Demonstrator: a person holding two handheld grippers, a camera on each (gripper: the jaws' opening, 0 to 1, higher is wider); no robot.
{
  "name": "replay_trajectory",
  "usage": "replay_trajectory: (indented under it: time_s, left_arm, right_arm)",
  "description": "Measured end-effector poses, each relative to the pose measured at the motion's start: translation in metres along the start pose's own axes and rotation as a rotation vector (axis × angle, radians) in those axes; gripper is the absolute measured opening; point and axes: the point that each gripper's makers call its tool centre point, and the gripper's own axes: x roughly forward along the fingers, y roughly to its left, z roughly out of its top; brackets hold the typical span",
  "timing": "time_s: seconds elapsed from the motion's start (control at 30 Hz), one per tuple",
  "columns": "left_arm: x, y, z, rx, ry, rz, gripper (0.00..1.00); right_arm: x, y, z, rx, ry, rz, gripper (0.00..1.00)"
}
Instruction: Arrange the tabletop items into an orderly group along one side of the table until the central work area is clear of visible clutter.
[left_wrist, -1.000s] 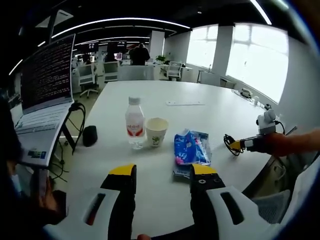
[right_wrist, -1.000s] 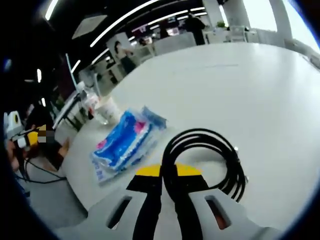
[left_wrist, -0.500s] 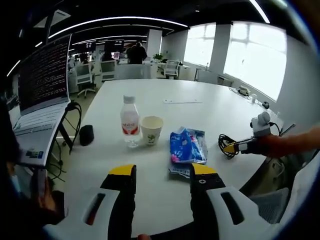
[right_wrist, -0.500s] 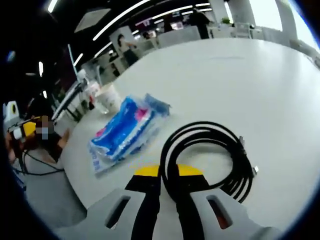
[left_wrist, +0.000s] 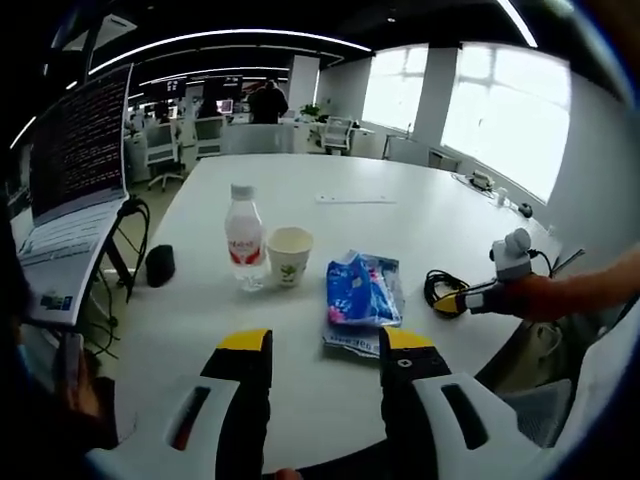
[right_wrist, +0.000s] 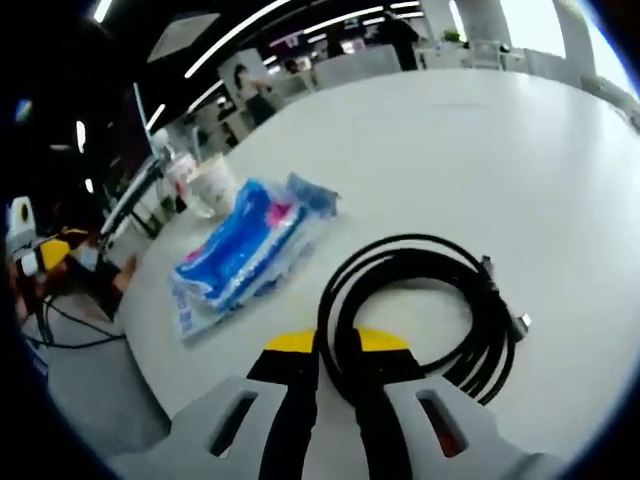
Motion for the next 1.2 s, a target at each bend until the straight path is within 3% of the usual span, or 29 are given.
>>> replay_trajectory:
  time_s: [0.97,1.2]
  left_arm:
    - [0.016,-0.045,-0.032,-0.047,0.092,-0.065,0.41]
    - [0.024,-0.059,-0.036,-0.059,0.113,-0.073,0.41]
  right_arm:
    - [-0.003,0.008,0.001,0.037,-0.027,0.035,0.16]
    - [-0.012,0.016,0.003,0.046,-0.022,0.07,0.21]
